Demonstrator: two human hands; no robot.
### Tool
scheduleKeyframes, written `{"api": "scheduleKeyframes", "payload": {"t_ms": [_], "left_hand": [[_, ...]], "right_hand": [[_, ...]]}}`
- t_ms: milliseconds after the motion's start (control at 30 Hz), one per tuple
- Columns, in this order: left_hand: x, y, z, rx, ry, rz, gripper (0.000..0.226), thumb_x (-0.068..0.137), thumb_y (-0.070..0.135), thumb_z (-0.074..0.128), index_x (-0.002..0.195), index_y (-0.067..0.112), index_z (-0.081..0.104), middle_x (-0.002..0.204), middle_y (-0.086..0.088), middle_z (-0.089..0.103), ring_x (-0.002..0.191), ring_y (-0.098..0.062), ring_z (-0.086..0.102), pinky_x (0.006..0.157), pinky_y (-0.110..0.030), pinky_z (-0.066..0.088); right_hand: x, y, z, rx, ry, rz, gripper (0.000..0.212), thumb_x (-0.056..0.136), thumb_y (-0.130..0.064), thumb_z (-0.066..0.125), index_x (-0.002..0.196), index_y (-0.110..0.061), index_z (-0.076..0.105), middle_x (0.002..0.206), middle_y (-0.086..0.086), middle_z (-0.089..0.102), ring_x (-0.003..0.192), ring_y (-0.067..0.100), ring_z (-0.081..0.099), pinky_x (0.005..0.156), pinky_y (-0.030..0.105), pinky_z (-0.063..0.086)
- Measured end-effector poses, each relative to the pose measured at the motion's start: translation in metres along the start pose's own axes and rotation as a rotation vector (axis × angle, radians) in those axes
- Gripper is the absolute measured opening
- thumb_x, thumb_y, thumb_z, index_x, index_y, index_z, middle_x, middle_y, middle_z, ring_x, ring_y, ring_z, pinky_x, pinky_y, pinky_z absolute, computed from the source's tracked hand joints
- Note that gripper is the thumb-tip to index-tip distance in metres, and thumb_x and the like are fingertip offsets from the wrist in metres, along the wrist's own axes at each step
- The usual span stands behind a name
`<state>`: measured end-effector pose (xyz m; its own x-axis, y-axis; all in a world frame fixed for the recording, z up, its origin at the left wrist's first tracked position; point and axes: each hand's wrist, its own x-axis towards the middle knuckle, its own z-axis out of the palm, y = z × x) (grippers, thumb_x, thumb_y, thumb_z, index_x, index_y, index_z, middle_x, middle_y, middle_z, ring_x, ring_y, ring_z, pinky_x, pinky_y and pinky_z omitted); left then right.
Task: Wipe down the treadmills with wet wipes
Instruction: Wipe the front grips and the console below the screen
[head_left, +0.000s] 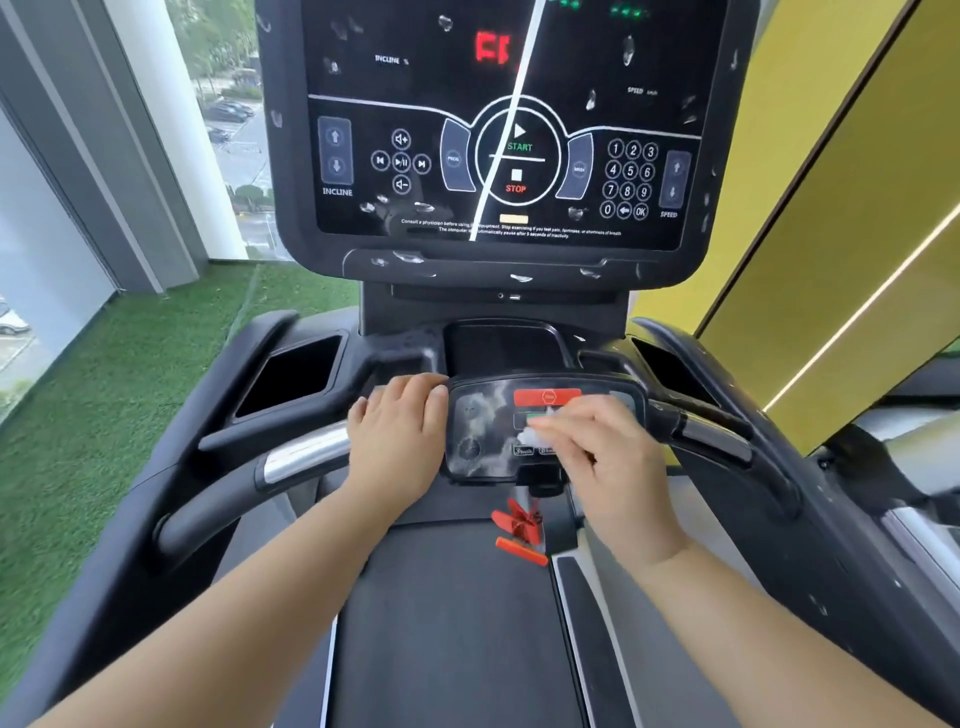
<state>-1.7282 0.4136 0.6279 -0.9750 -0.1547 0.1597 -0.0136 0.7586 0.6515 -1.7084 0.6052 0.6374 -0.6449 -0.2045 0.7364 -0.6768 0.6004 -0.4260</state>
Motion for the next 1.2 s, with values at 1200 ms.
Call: {"api": "scheduleKeyframes", "payload": {"t_ms": [1200], "left_hand": [[-0.014, -0.002, -0.008, -0.102, 0.215, 0.216, 0.029, 0.082, 0.022, 0.043, 0.100, 0.015, 0.065, 0.104, 0.001, 0.060, 0.096, -0.028, 0.057, 0.086, -0.026, 0.038]], "right_hand": [[0.000, -0.009, 0.052, -0.353, -0.066, 0.055, 0.009, 0.085, -0.006, 0.059, 0.086, -0.005, 0.068, 0.072, 0.002, 0.048, 0.065, 0.020, 0.047, 0.053, 0.026, 0.038]]}}
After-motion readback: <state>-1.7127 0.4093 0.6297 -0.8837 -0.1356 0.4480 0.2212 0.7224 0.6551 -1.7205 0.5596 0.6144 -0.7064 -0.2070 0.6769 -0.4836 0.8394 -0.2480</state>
